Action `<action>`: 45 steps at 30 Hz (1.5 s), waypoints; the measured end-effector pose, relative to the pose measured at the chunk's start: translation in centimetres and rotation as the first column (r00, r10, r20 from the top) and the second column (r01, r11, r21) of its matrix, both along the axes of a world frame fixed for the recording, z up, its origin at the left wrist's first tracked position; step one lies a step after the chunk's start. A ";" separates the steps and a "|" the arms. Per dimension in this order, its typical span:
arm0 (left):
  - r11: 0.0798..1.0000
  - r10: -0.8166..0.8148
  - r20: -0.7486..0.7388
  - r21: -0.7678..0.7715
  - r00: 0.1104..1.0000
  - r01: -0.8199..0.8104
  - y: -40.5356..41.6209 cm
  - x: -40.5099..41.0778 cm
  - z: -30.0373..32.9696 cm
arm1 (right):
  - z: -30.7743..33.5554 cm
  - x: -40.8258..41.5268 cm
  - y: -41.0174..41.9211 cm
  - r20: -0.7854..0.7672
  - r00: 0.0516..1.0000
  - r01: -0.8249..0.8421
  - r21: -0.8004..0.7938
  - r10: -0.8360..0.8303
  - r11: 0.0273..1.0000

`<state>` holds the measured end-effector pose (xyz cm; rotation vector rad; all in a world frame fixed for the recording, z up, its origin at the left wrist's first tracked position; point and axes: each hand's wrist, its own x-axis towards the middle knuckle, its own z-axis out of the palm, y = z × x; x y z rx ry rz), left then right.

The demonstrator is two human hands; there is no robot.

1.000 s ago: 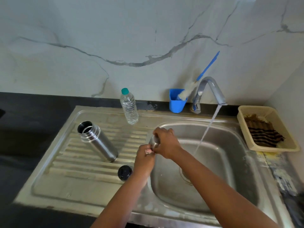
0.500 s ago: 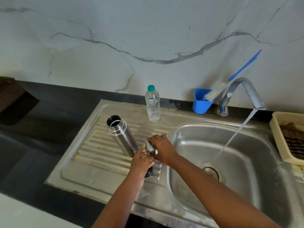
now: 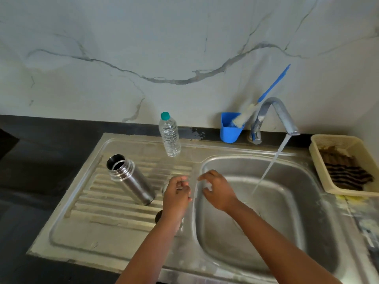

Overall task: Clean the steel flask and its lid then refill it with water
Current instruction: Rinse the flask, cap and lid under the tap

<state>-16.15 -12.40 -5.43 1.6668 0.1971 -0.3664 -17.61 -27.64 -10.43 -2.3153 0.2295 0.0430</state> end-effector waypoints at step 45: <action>0.812 -0.564 0.034 0.209 0.825 0.546 -25.9 8.3 -5.4 | 6.1 4.2 -21.6 -0.037 0.923 0.385 0.163 -0.384 0.908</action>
